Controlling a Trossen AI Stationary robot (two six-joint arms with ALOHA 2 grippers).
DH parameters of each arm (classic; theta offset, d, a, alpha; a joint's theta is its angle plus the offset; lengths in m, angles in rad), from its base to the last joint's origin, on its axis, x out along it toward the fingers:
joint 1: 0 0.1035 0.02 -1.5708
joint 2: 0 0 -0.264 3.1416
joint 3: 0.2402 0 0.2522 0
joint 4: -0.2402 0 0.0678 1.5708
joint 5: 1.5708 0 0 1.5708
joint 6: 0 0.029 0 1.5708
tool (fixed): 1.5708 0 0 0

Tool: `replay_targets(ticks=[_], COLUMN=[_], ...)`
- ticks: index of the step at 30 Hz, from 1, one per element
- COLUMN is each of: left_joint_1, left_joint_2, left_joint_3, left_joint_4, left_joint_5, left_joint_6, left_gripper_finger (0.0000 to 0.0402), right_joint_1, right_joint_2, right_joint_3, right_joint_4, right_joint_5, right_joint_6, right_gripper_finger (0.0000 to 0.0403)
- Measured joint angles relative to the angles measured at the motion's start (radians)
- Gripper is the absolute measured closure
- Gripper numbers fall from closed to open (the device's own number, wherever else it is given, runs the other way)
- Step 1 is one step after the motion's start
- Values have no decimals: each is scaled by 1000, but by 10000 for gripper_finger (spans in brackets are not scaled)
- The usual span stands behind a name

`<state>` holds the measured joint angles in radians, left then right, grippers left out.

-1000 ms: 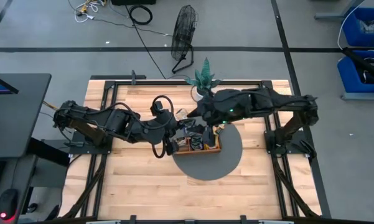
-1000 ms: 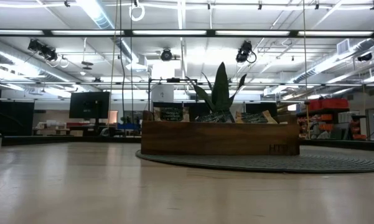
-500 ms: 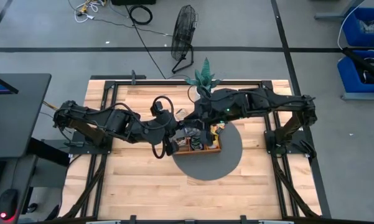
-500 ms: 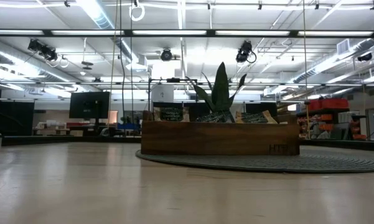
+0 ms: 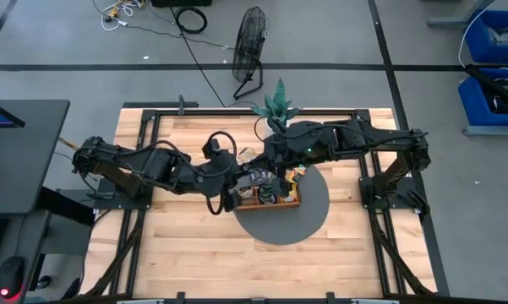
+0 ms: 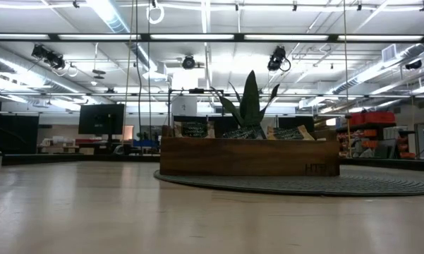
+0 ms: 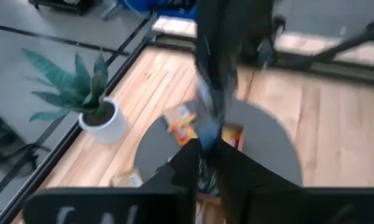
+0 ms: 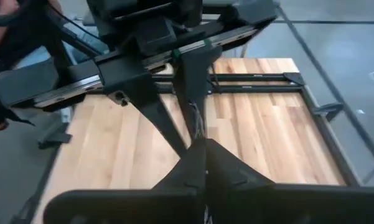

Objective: Pick & Place Tea
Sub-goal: Put the black tea bag into the middle section of the wooden organizer

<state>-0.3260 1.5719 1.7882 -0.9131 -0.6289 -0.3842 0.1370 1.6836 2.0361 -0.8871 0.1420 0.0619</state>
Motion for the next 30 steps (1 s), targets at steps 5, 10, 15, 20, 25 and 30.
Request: replay_targets(ticks=[5, 10, 15, 20, 25, 30], left_joint_1=[-34, -81, -134, -156, -156, -156], left_joint_2=[1, 1, 1, 1, 1, 0], left_joint_3=[0, 0, 0, 0, 0, 0], left_joint_4=[-101, -205, -254, -268, -276, -276], left_joint_5=[0, -69, -168, -189, -202, -202], left_joint_6=[-57, -156, -235, -271, -313, -319], left_gripper_finger=[310, 285, 274, 271, 271, 271], right_joint_1=[-21, -25, -22, -10, 5, 19], right_joint_2=[0, -2, -2, -2, -1, -8], right_joint_3=[0, -15, -127, -305, -501, -667], right_joint_4=[-5, -26, 11, 145, 265, 387], right_joint_5=[8, -3, -71, -154, -161, -161], right_joint_6=[-4, -20, -29, -56, -55, -44], right_gripper_finger=[401, 402, 402, 403, 403, 403])
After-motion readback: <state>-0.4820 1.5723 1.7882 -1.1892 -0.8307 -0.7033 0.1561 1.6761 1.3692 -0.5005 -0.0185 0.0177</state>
